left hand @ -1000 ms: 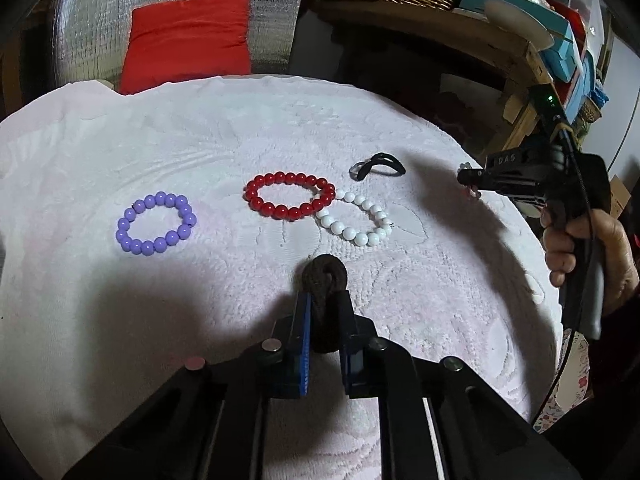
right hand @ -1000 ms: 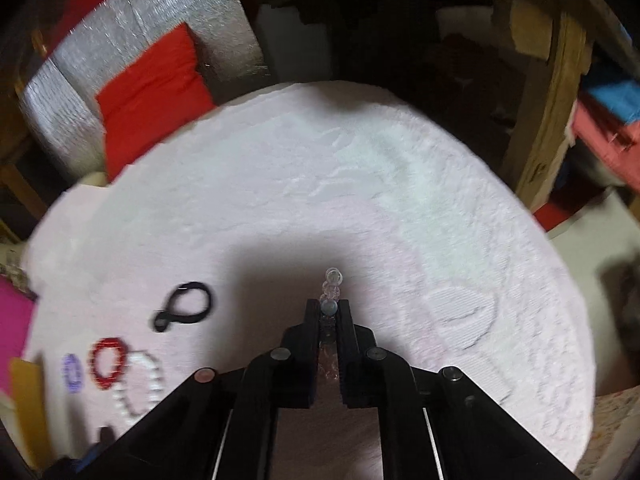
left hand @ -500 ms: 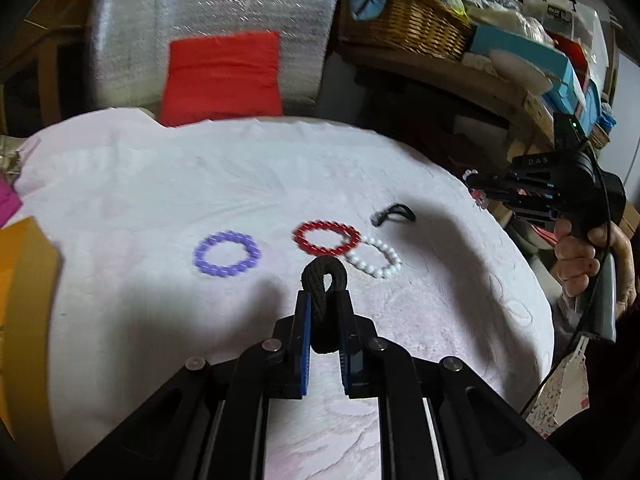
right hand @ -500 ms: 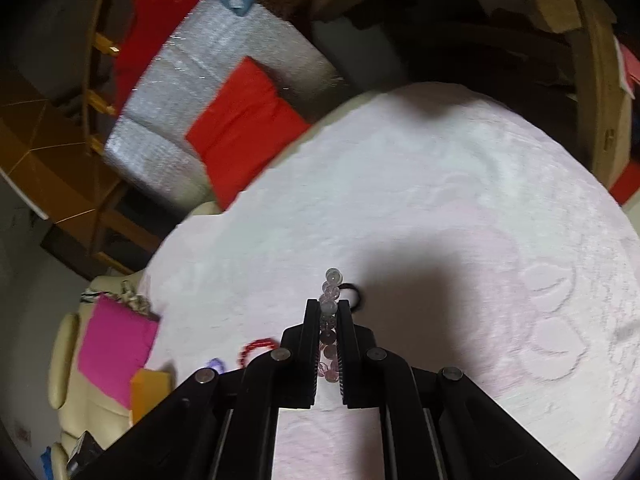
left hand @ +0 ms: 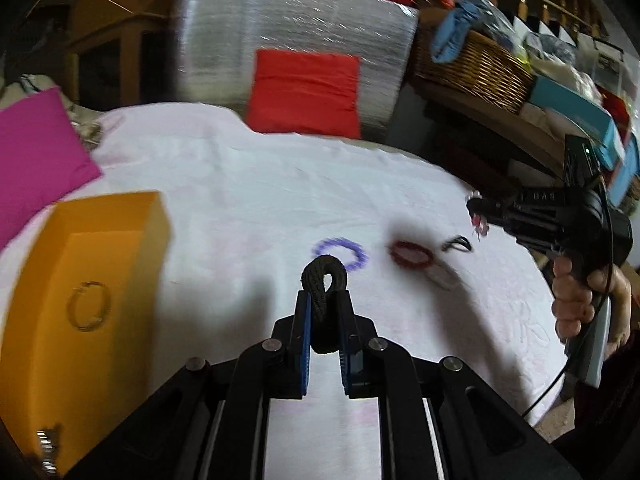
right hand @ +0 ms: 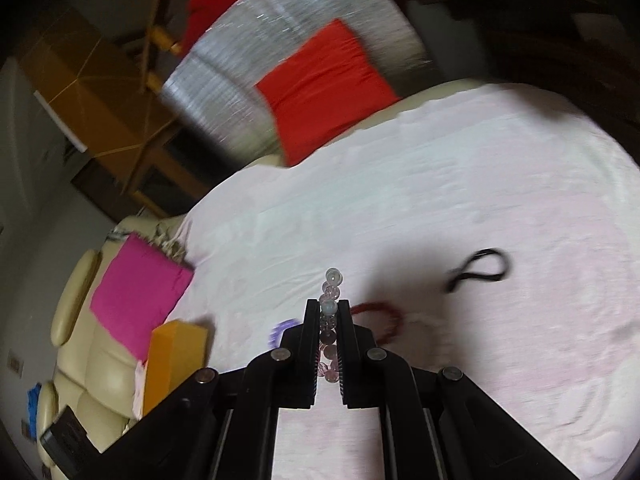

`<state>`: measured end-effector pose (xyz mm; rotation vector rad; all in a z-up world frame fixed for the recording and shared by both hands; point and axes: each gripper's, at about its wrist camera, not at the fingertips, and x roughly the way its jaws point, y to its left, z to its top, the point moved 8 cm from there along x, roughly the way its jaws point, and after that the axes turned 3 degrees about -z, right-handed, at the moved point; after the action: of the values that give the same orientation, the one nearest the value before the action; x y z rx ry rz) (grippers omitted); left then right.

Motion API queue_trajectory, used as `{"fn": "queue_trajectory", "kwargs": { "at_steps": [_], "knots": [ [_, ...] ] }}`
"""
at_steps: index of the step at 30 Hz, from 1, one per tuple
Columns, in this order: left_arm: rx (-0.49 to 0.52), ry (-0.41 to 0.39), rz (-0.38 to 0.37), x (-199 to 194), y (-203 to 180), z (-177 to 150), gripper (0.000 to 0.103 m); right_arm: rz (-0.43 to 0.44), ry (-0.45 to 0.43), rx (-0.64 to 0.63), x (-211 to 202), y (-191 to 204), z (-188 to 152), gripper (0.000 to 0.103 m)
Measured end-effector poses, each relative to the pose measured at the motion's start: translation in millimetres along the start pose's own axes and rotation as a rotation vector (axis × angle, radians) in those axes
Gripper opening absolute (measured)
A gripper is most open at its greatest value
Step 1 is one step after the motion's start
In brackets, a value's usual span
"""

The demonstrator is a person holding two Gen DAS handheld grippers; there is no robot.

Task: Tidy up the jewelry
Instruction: 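Carry the ring and pink bracelet over the orange box and open both grippers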

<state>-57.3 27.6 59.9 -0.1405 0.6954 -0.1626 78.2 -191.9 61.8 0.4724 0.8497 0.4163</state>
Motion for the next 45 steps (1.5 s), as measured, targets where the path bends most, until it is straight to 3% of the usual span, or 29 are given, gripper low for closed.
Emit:
{"fn": "queue_trajectory", "kwargs": {
  "at_steps": [10,23,29,37,45],
  "knots": [
    [0.016,-0.089,0.196,-56.1,50.2,18.4,0.012,0.102,0.052,-0.114,35.1,87.8,-34.4,0.009],
    [-0.003,-0.151,0.324,-96.4,96.8,25.4,0.012,0.23,0.109,-0.238,67.0,184.1,-83.4,0.009],
    [-0.022,-0.14,0.423,-106.0,133.8,16.9,0.012,0.283,0.145,-0.321,82.8,229.1,-113.5,0.009],
    [-0.086,-0.083,0.519,-109.5,192.3,-6.7,0.012,0.311,0.191,-0.373,102.5,257.5,-142.5,0.009],
    [-0.131,0.005,0.54,-91.9,224.8,-29.0,0.012,0.335,0.23,-0.409,120.6,274.1,-161.8,0.009]
  ]
}}
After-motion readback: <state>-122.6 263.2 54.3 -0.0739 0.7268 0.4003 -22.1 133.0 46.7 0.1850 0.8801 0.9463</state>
